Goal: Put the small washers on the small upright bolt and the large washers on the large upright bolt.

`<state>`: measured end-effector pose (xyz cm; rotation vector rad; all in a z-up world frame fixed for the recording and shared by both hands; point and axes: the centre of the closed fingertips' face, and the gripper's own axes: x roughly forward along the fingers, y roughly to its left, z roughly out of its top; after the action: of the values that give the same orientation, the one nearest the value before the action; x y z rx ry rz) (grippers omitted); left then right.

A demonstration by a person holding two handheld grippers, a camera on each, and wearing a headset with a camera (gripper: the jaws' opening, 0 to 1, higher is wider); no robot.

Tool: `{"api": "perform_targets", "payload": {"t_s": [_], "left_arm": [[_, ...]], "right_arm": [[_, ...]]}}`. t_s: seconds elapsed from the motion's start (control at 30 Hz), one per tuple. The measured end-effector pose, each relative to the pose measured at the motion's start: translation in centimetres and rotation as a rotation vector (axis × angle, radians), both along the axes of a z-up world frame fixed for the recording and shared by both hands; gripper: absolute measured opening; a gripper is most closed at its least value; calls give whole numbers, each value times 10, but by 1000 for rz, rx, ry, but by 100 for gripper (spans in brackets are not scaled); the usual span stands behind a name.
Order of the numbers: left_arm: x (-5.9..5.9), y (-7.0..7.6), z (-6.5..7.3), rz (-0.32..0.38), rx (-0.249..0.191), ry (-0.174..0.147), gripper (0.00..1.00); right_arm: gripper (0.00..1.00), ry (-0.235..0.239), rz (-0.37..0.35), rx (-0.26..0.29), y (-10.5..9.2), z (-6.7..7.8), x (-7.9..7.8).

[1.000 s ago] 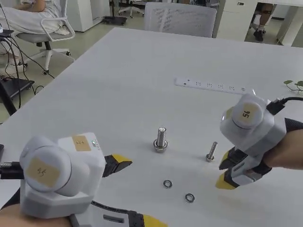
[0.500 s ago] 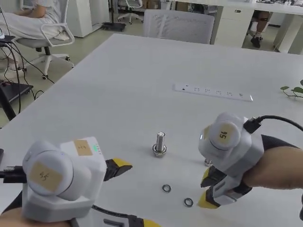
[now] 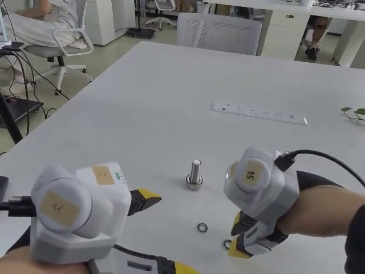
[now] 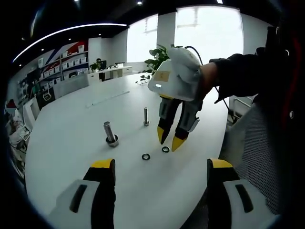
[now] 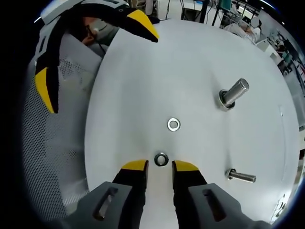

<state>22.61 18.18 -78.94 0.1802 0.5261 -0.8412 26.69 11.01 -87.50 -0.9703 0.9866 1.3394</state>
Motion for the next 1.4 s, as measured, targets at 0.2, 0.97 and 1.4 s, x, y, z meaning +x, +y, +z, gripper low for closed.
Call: {"api": "perform_targets", "payload": {"t_s": [0.2, 0.97, 1.4], "left_arm": [[0, 1, 2, 6, -5, -4, 78], [1, 0, 2, 6, -10, -5, 78], [0, -2, 3, 5, -11, -6, 78]], "right_arm": [[20, -14, 23, -18, 0, -5, -1], [15, -22, 17, -9, 0, -4, 3], [15, -20, 7, -7, 0, -4, 5]]}}
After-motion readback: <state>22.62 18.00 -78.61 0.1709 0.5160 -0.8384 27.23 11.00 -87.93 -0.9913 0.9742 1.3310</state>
